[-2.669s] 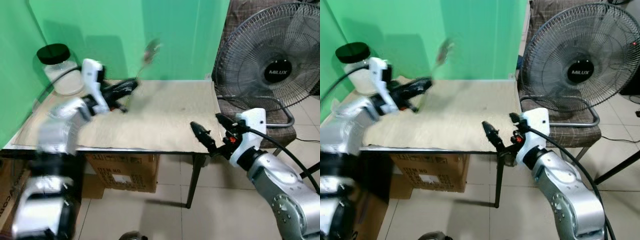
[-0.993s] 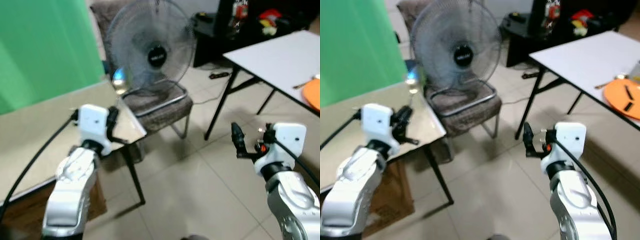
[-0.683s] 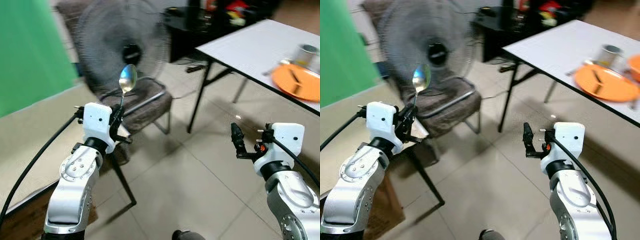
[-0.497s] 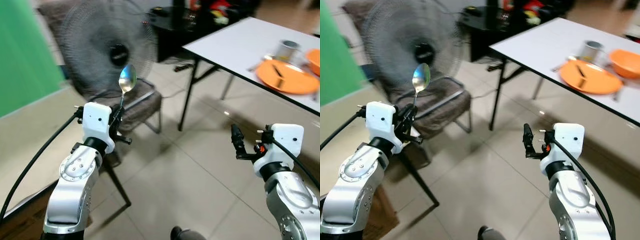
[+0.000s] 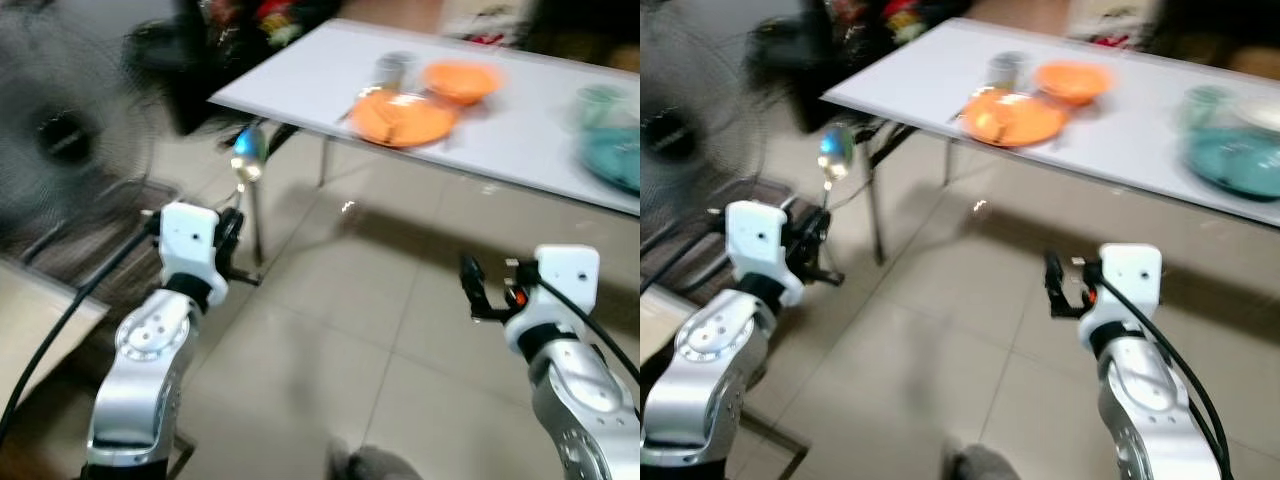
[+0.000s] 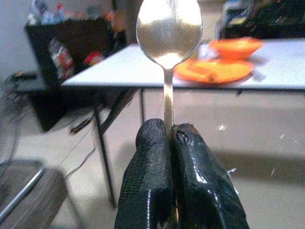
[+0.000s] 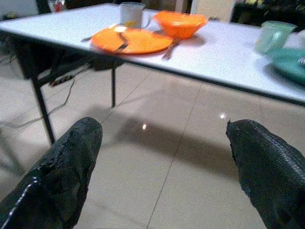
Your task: Setting the table
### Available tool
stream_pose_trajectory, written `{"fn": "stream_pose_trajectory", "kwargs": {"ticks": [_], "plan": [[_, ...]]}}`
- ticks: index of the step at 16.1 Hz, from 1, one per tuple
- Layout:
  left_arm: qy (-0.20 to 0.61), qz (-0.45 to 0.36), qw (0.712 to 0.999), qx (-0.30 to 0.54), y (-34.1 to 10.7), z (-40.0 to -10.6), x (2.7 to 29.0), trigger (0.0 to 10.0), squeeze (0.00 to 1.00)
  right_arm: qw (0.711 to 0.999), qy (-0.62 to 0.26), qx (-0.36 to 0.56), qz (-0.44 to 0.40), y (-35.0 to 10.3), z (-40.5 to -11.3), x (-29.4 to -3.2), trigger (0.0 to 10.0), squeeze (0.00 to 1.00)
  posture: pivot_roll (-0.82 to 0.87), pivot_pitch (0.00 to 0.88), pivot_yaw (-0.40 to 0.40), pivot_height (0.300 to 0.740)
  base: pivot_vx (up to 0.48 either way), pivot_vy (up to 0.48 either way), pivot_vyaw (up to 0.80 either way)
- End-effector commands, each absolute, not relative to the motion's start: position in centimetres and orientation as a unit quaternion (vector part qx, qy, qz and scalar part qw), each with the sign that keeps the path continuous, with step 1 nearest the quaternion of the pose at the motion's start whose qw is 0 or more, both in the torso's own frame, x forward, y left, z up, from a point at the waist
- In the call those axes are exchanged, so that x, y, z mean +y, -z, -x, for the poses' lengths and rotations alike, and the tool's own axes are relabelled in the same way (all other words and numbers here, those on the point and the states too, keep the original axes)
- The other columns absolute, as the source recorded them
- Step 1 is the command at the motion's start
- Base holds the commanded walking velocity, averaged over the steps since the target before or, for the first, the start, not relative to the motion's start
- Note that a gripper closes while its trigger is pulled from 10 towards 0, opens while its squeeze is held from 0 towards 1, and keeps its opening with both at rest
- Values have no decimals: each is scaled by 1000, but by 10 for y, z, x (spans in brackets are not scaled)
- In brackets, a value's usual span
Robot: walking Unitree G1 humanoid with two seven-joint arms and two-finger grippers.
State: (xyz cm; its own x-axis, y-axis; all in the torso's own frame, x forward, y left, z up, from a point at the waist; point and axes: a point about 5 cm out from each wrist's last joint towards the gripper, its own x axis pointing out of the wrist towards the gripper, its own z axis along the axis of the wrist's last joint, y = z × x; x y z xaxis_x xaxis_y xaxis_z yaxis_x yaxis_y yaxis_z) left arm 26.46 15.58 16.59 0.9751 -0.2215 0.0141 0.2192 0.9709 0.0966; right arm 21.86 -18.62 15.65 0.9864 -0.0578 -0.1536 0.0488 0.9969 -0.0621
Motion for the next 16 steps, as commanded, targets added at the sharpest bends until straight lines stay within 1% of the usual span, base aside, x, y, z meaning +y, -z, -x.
{"fn": "stream_pose_trajectory", "kwargs": {"ticks": [1,9,12,14,16], "plan": [[107,-48,993,-12,-166,-265,157,10000,0,996,19,77,30,-159,-222,-184,10000,0,30,0,22,740,0,0,-800],[109,-39,993,-10,-166,-267,156,10000,0,996,20,76,33,-160,-222,-185,10000,0,22,0,26,740,0,0,-800],[121,-35,992,-14,-166,-267,154,10000,0,996,15,75,51,-161,-222,-186,10000,0,21,0,23,740,0,0,0],[128,-35,991,-14,-166,-268,152,10000,0,997,12,69,41,-162,-223,-185,10000,0,20,0,20,740,0,0,0],[141,-36,989,-11,-165,-269,148,10000,0,996,21,79,35,-159,-223,-188,10000,0,20,0,19,740,279,0,-684]]}}
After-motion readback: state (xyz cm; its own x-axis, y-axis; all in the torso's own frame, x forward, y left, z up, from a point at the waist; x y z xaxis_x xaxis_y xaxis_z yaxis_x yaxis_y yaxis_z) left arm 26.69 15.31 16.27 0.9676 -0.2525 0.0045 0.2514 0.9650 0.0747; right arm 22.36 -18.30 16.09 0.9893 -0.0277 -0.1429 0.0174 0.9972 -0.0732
